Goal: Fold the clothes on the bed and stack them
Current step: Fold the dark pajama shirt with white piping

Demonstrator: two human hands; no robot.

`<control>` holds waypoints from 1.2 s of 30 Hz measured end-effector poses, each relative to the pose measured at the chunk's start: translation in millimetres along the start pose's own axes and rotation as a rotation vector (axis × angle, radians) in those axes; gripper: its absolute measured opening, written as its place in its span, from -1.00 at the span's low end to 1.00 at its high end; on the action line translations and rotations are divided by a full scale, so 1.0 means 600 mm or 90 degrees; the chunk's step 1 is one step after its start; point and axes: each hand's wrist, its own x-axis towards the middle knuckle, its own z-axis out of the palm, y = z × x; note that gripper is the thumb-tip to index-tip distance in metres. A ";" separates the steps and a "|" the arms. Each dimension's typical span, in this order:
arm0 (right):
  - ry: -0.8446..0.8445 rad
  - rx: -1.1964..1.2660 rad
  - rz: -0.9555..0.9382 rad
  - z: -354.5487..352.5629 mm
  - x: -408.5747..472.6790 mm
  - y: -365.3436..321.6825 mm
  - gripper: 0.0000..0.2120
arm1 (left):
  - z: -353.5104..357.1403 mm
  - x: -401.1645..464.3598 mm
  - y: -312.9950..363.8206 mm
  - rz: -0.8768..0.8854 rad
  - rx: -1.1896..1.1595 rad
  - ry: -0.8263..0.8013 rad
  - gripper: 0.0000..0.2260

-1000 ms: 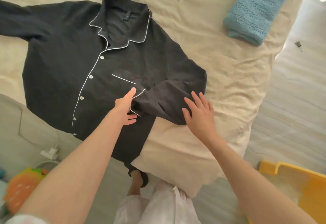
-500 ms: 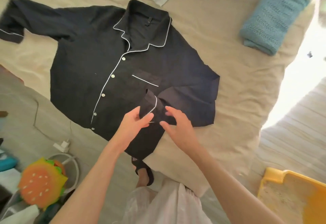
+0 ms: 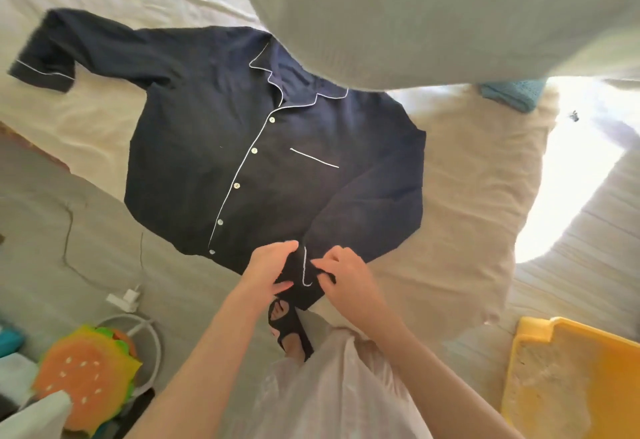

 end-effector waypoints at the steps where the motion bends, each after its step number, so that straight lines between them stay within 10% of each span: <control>1: -0.011 0.032 0.031 0.009 -0.004 -0.005 -0.71 | -0.005 0.001 -0.004 0.029 -0.009 0.023 -0.92; 9: 0.109 0.477 0.403 0.059 -0.011 -0.061 -0.73 | -0.088 -0.018 -0.060 0.134 -0.085 -0.098 -0.88; 36: 0.022 0.079 0.083 0.070 0.055 -0.148 -0.48 | -0.210 -0.086 0.013 0.586 0.238 0.045 -0.81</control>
